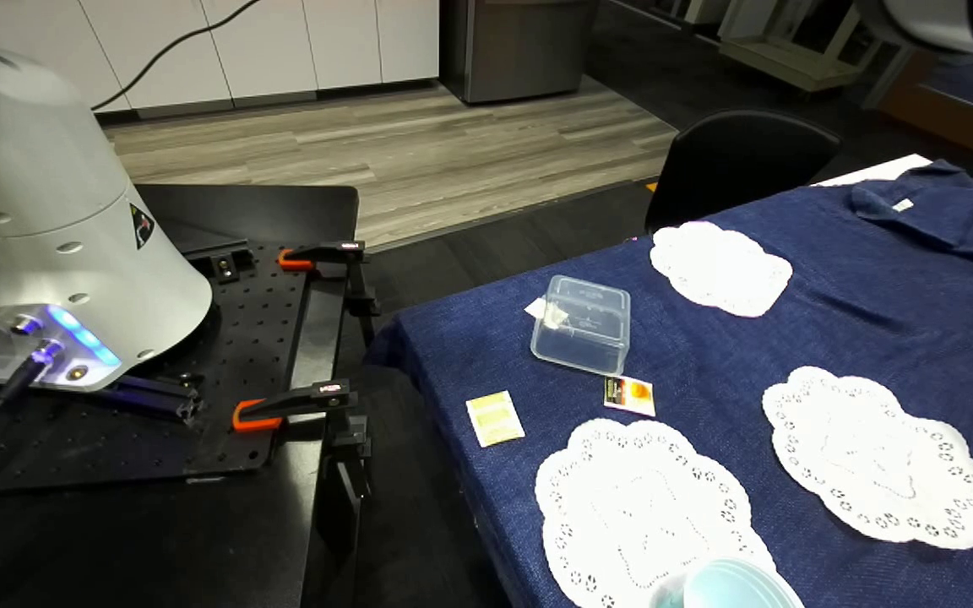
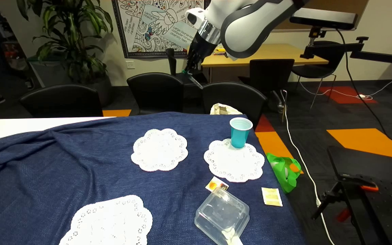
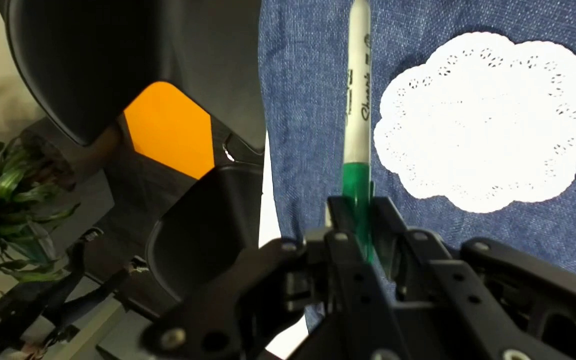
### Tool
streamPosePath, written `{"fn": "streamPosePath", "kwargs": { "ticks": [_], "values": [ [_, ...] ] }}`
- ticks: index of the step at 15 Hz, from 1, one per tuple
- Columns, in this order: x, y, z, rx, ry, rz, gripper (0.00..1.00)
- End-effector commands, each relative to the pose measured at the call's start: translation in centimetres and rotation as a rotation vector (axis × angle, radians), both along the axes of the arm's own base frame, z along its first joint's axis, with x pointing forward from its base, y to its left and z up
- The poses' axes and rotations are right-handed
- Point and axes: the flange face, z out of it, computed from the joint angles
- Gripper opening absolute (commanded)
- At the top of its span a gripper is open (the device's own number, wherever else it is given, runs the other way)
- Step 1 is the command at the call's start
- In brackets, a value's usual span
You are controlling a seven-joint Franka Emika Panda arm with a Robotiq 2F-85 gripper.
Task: Remove the green marker from the light blue cup
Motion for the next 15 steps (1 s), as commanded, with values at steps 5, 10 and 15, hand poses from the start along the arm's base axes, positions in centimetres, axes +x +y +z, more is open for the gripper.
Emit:
{"fn": "streamPosePath", "kwargs": {
  "ticks": [5,10,15],
  "values": [
    [2.8,3.8,-1.0,0.100,0.061,0.197,0.04],
    [3.6,5.0,-2.4,0.189,0.159,0.282,0.04],
    [3.8,4.4,-3.0,0.235,0.317,0.269,0.58]
  ]
}}
